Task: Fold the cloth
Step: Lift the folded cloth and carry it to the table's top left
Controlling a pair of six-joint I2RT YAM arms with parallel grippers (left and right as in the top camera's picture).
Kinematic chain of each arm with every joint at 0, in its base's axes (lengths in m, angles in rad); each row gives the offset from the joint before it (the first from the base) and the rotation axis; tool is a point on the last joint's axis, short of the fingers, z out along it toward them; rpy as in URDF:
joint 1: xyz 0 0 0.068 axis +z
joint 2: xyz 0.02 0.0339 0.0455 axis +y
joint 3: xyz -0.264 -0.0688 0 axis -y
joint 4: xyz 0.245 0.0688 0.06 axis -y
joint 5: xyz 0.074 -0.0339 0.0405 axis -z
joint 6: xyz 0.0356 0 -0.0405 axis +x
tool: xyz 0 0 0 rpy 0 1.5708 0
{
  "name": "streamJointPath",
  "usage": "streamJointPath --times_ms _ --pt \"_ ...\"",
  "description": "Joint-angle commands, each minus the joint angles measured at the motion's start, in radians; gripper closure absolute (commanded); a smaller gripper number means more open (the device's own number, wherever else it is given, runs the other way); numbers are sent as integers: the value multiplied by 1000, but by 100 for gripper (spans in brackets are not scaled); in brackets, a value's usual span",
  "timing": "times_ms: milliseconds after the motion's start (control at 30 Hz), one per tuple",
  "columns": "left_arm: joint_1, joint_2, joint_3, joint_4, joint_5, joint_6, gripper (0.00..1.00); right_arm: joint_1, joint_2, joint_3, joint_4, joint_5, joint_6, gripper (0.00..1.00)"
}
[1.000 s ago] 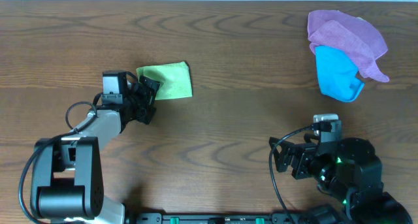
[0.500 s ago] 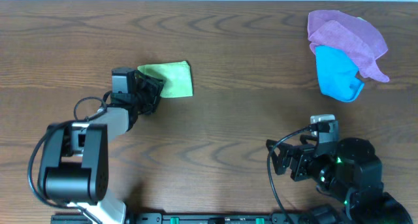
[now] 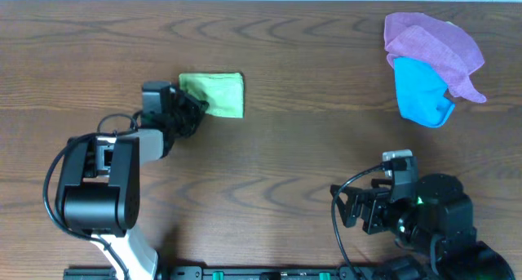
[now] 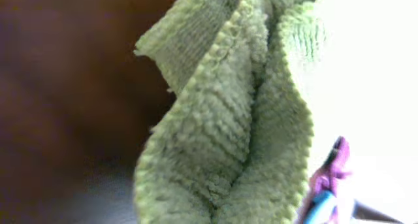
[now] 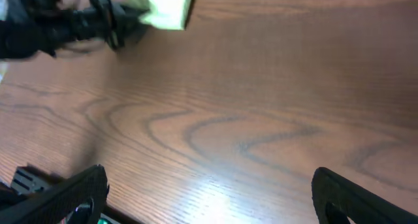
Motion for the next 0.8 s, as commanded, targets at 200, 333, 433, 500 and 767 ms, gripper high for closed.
streamJointPath --times_ms 200,333,433,500,767 --pt "40 -8 502 -495 85 215 94 -9 -16 -6 -34 -27 -120 1" --pt "51 -8 689 -705 -69 299 94 -9 -19 -6 -35 -19 -142 1" --pt "68 -3 743 -704 -133 309 94 -9 -19 -6 -27 -16 -142 1" --pt "82 8 745 -678 -132 300 94 -9 -19 -6 -23 -16 -142 1" --pt "127 128 754 -559 -97 246 94 -9 -19 -6 -19 -16 -142 1"
